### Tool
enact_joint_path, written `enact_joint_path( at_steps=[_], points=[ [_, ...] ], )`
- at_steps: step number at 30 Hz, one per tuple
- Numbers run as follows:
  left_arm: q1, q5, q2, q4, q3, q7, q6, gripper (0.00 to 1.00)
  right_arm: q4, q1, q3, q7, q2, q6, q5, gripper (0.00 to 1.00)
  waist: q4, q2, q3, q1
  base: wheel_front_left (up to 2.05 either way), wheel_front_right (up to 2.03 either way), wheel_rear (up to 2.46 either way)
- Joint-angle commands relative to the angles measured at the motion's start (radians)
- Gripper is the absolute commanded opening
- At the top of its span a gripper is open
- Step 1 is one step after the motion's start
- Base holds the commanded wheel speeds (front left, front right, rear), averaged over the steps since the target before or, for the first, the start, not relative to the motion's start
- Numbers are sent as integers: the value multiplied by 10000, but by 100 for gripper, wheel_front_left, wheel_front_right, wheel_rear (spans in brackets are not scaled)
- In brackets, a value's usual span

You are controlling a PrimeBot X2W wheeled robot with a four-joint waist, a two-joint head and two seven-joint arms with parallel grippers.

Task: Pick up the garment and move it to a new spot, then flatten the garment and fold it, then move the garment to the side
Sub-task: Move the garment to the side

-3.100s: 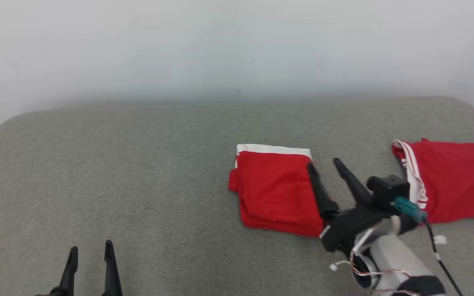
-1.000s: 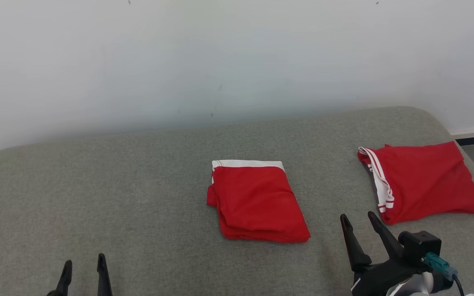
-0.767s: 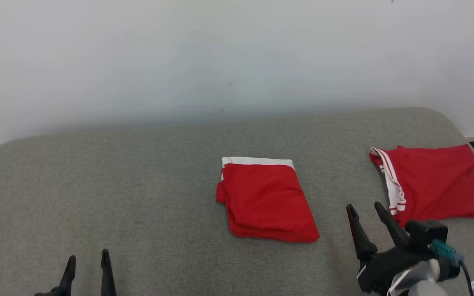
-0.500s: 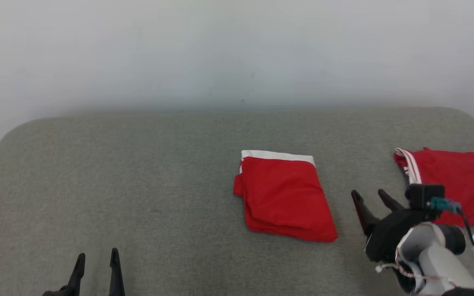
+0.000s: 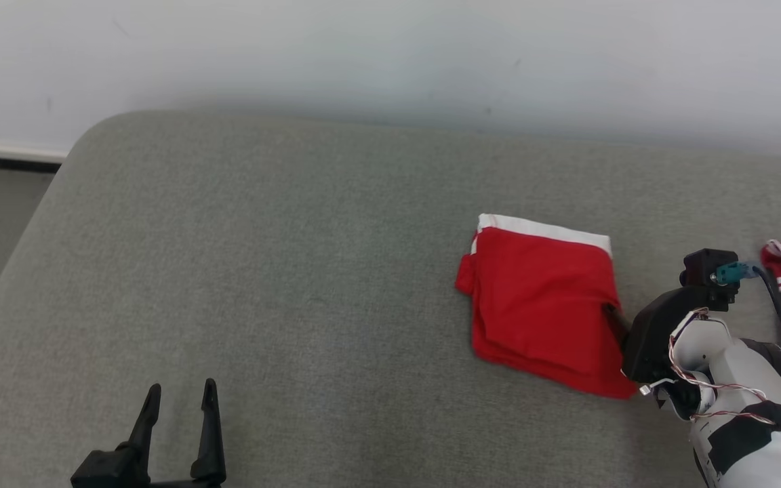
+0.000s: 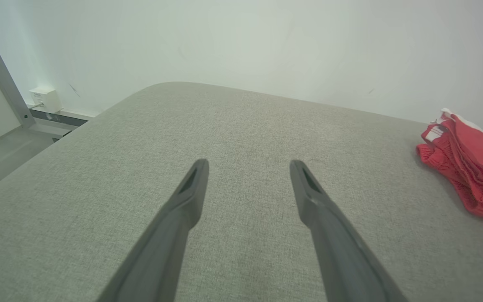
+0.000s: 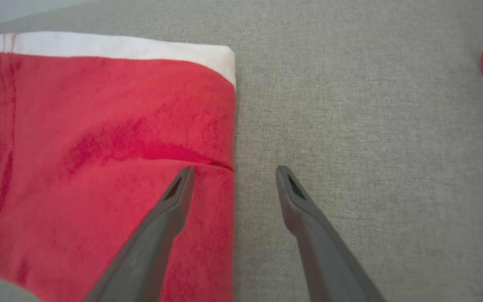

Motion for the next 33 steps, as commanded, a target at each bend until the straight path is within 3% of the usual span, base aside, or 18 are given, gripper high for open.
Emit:
enact_joint_path(
  at_steps=[1,8,9,10,11,20,23,26,33],
  points=[
    [-142,18,-8,-40,-17,-15,1,100,107,-118,-38,42,-2,-28,-10,100,532,-1,552,-2,0,0,0],
    [-409,-75,-14,58,-132,-15,-45,100,1102,-214,156,905,452,-1,78,100,722,-1,833,-2,0,0,0],
    [-437,-99,-15,55,-145,-15,-20,100,1153,-216,259,1018,496,7,122,83,715,-1,855,-2,0,0,0],
    [-460,-130,-14,30,-140,-17,19,100,1159,-233,443,1166,506,10,94,33,686,-1,891,-2,0,0,0],
    [-472,-180,-13,-5,-148,-15,60,100,1109,-250,660,1236,453,18,-5,0,649,-1,933,-2,0,0,0],
    [-588,-431,-11,-215,-81,-14,198,100,-297,-1331,3018,1750,-1074,-33,-405,0,-198,-1,983,-2,0,0,0],
    [-608,-474,-13,-270,-65,-14,222,100,-779,-1686,3559,1965,-1378,-30,-265,0,-482,-1,1002,-2,0,0,0],
    [-632,-529,-12,-400,3,-14,253,100,-1721,-2305,4724,2474,-2169,-30,55,0,-1138,-1,1107,-2,0,0,0],
    [-830,-422,-7,-645,161,-14,312,100,-2836,-3164,5690,2900,-3123,-30,814,0,-2174,-1,1512,-2,0,0,0]
  ],
)
